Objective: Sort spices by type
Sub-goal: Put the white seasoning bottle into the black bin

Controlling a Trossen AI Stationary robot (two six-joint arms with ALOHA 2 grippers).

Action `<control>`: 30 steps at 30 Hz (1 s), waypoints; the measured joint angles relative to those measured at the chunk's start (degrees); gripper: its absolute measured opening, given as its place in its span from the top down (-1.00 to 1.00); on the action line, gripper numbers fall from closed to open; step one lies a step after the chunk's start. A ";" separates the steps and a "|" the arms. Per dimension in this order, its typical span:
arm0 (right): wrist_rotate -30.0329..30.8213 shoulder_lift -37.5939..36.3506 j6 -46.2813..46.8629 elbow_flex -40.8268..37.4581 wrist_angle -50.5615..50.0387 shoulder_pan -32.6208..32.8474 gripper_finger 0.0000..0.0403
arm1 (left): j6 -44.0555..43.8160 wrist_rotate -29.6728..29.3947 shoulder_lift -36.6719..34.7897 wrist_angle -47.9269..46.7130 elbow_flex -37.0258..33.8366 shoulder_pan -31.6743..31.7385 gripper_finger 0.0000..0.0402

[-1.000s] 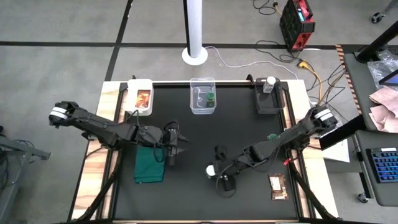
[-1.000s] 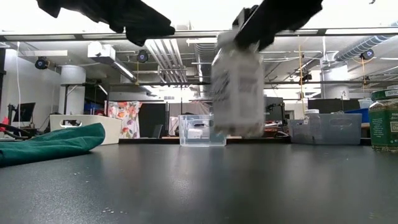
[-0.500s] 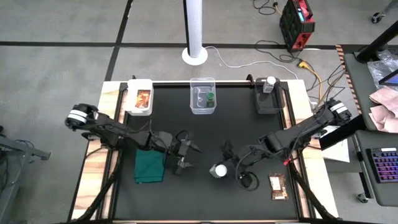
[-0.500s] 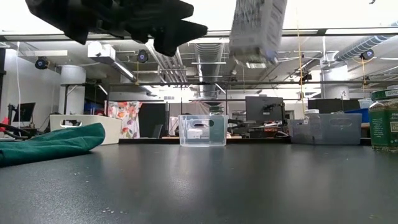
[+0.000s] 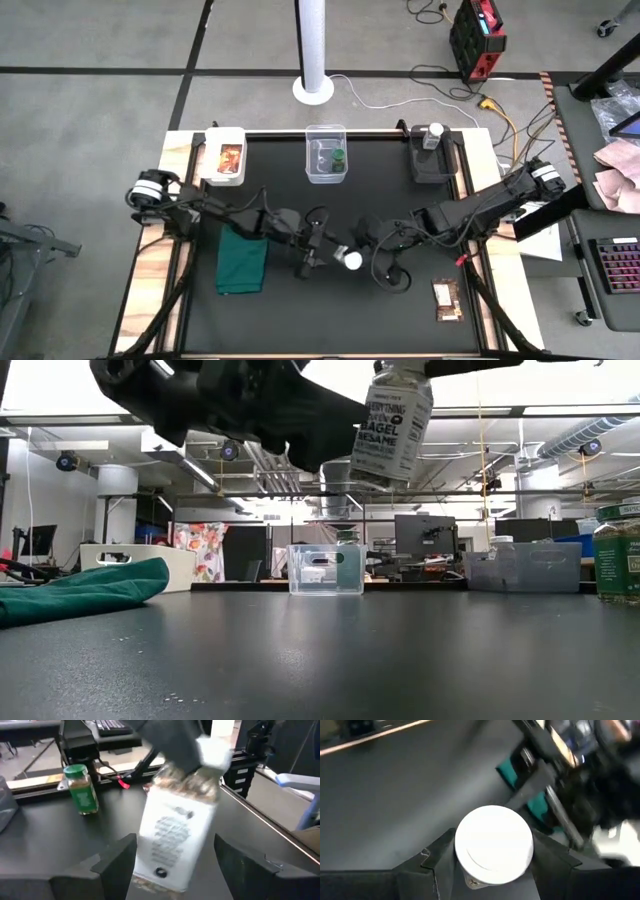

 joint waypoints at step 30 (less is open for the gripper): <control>6.09 0.44 5.78 0.04 4.24 -0.90 -0.29 | 5.12 -9.53 2.21 2.10 0.39 0.99 0.09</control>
